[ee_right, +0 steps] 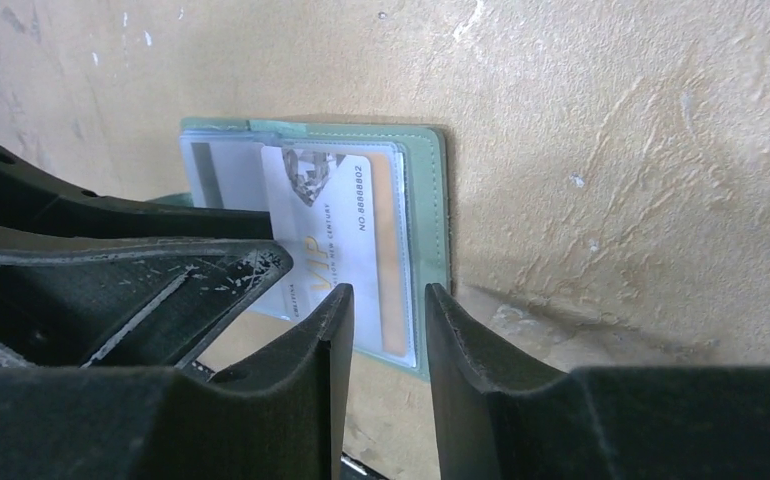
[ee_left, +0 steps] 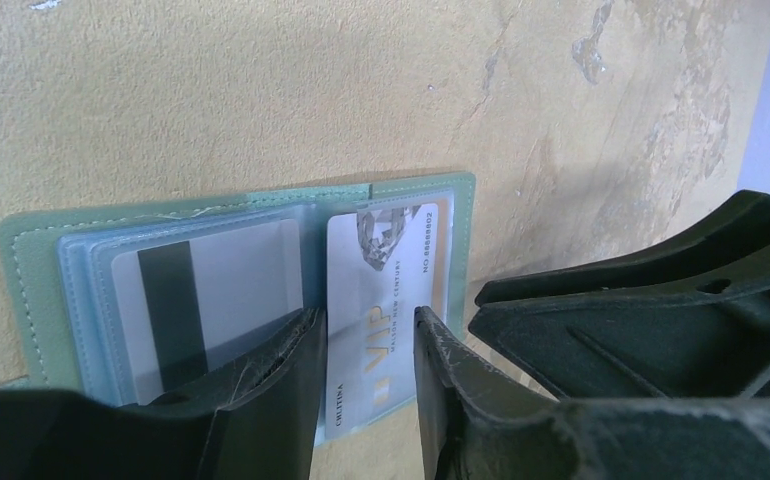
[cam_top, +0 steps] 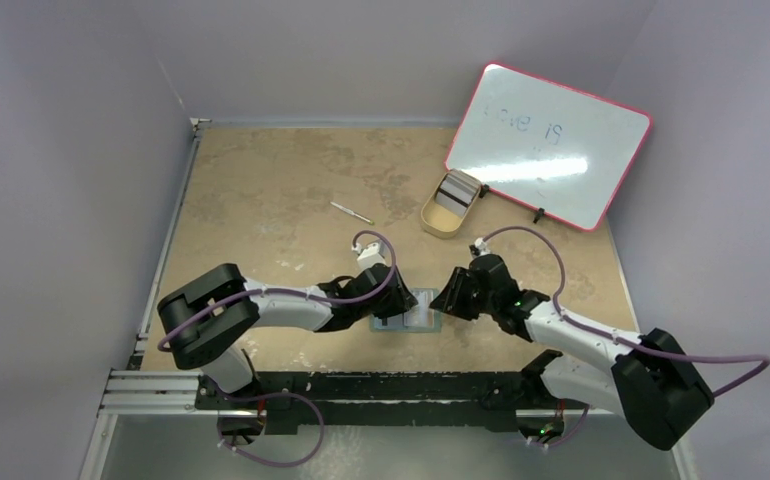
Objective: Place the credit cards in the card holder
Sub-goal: Insert the credit card into the card holder.
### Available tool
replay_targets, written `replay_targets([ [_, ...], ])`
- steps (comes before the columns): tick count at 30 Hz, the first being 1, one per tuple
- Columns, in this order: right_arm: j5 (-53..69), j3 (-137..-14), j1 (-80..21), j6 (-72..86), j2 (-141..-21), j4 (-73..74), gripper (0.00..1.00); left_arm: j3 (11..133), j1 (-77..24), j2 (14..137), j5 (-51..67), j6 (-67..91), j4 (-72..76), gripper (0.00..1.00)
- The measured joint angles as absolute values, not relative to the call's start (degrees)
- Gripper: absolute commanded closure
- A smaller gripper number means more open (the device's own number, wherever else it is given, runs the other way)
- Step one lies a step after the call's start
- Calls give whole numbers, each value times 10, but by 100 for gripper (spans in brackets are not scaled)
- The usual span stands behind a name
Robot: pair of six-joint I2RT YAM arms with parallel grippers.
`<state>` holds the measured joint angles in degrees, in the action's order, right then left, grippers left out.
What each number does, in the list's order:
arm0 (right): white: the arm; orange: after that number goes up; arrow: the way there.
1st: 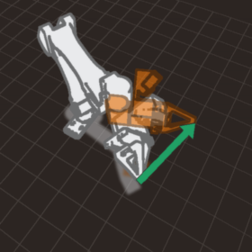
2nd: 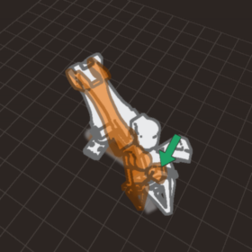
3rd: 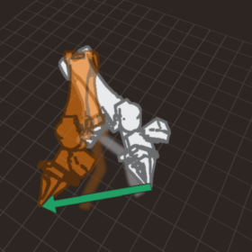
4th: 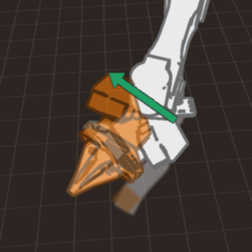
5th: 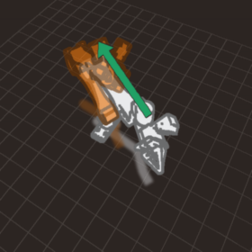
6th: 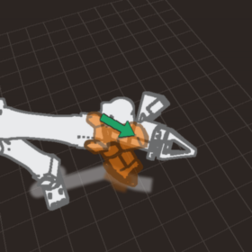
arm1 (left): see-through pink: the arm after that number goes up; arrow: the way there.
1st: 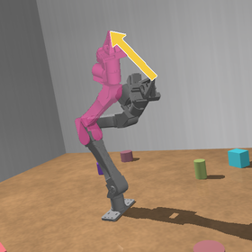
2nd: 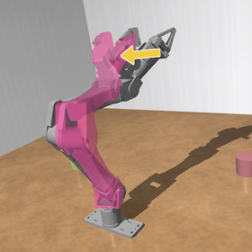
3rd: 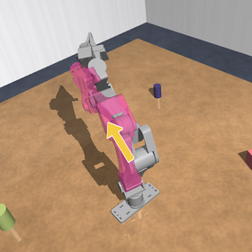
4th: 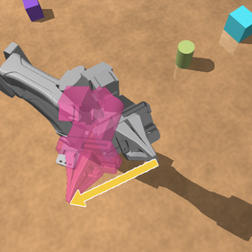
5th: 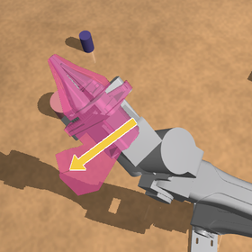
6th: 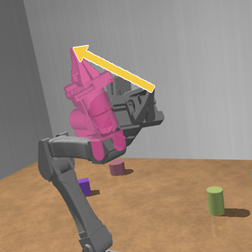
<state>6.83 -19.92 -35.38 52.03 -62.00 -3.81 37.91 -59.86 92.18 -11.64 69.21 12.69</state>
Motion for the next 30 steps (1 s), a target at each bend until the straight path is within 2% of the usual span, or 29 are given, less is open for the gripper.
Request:
replay_targets([
  [7,71,-194,-354,520,-653,-61,72,388,-599,931,-108,692,126,63],
  [16,86,-178,-353,531,-671,-120,75,408,-602,951,-105,692,123,63],
  [25,86,-170,-353,539,-671,-136,75,428,-602,959,-107,692,99,62],
  [30,85,-170,-353,539,-669,-134,71,453,-604,958,-116,677,48,59],
])
